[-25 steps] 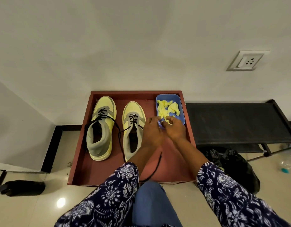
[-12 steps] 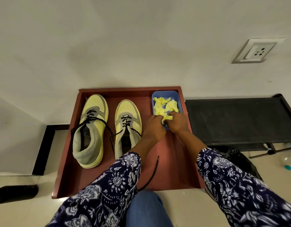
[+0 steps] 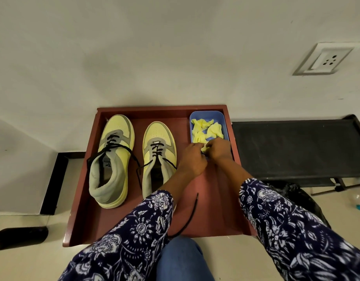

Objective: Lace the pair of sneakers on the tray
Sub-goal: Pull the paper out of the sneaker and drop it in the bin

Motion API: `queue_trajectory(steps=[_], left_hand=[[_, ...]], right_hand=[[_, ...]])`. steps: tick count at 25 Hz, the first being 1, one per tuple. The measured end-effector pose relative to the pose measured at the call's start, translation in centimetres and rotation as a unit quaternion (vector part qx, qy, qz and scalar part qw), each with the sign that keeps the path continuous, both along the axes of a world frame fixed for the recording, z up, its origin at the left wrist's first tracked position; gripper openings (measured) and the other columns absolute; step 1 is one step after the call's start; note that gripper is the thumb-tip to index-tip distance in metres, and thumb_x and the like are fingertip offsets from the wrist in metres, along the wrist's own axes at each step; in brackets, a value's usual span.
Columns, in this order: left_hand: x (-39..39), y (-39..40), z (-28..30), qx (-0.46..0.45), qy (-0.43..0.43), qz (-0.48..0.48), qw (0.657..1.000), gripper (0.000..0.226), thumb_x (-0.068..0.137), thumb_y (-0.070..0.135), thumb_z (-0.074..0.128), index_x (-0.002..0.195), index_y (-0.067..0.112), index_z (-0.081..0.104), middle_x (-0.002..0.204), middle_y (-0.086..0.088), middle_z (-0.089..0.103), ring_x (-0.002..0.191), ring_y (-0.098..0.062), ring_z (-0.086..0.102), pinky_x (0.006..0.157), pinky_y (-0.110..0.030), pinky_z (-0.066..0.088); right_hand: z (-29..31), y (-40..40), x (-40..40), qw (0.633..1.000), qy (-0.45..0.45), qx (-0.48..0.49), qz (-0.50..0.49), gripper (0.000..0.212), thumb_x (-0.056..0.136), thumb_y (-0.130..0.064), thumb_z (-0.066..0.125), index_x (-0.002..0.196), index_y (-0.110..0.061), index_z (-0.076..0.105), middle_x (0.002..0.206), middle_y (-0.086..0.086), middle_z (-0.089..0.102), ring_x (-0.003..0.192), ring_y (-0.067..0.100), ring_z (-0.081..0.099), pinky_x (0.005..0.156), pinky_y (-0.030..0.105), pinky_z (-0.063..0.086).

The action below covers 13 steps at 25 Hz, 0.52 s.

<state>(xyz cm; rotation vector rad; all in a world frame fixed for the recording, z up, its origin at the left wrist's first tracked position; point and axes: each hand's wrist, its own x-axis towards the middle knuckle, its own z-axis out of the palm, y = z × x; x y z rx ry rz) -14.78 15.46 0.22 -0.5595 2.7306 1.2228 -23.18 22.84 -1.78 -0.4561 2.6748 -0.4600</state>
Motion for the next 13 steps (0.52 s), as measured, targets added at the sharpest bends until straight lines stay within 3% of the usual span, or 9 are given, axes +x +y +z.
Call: queue_trajectory(steps=[6,13], left_hand=[[0.6,-0.9,1.8,0.048,0.017,0.076,0.996,0.041,0.087,-0.005,0.041,0.127,0.0,0.051,0.13,-0.018,0.053,0.12,-0.028,0.049,0.096,-0.026,0.035],[2.6,-2.5,4.9,0.015,0.081,0.125,0.989,0.027,0.087,0.005,0.04,0.099,-0.01,0.059,0.105,-0.026,0.063,0.1,-0.037,0.057,0.084,-0.041,0.042]], right_hand=[[2.2,0.2,1.0,0.988,0.014,-0.114,-0.099,0.024,0.086,-0.003,0.054,0.107,-0.003,0.068,0.116,0.012,0.066,0.109,0.027,0.058,0.088,0.026,0.043],[5.7,-1.2,3.7,0.963,-0.031,-0.239,-0.121,0.018,0.086,-0.008,0.06,0.1,-0.001,0.068,0.105,0.011,0.068,0.099,0.024,0.061,0.08,0.024,0.044]])
